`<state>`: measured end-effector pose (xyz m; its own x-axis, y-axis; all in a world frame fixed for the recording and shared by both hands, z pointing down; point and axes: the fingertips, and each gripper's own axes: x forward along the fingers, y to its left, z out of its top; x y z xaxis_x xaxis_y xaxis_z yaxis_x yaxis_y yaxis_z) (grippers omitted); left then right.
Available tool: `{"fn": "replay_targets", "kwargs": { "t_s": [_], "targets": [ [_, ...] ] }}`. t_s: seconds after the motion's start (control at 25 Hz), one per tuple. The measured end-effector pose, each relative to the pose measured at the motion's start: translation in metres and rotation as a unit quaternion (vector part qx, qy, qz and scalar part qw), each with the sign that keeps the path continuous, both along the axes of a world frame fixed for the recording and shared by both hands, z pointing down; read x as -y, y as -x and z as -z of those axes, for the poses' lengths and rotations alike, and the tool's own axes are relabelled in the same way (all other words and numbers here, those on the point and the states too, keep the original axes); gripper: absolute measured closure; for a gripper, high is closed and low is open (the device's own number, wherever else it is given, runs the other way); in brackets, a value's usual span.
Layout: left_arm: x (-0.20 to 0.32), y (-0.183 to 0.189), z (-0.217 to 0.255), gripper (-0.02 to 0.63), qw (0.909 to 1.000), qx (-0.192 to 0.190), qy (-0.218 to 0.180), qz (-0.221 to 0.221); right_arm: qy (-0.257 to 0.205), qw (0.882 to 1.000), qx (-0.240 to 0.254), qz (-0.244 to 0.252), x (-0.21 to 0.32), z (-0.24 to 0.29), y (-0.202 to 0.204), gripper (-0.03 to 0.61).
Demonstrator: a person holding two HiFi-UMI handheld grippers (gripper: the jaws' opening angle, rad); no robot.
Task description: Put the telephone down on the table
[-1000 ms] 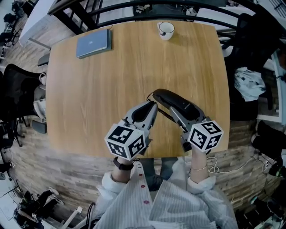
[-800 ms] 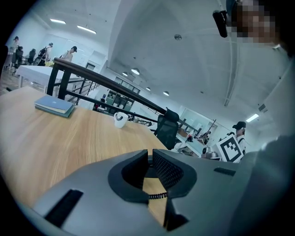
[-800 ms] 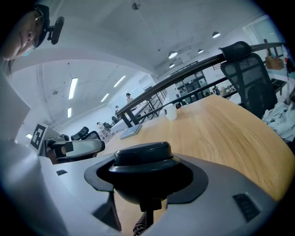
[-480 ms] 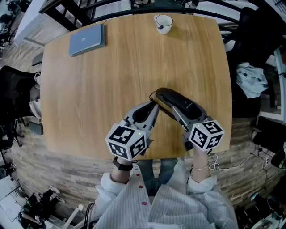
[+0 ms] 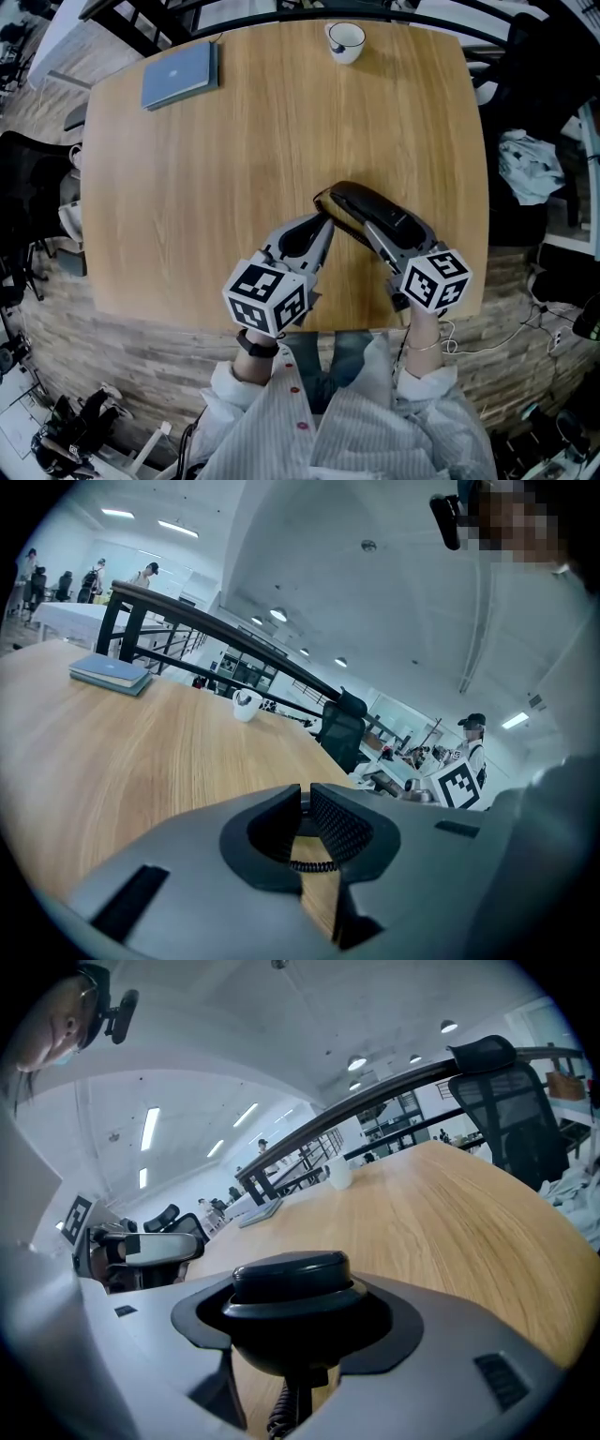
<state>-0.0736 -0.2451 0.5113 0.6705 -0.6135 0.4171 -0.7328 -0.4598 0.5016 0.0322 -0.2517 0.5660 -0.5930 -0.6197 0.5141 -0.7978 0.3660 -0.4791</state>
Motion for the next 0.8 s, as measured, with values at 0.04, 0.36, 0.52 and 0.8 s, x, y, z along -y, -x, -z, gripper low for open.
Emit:
{"fn": "replay_targets", "kwargs": {
  "t_s": [0.04, 0.36, 0.52, 0.8],
  "targets": [
    [-0.001, 0.0, -0.001, 0.572, 1.0, 0.0, 0.0, -0.001, 0.0, 1.0, 0.002, 0.004, -0.001, -0.001, 0.0, 0.265],
    [-0.011, -0.001, -0.006, 0.572, 1.0, 0.003, 0.005, -0.002, -0.003, 0.999, -0.013, 0.04, -0.011, -0.007, 0.001, 0.265],
    [-0.012, -0.003, -0.007, 0.572, 1.0, 0.003, 0.007, -0.003, 0.001, 0.997, -0.032, 0.064, -0.017, -0.011, 0.001, 0.265],
    [-0.017, -0.009, -0.009, 0.572, 0.9999, 0.001, 0.01, -0.007, 0.007, 0.993, -0.061, 0.1, -0.03, -0.022, -0.005, 0.265]
  ]
}}
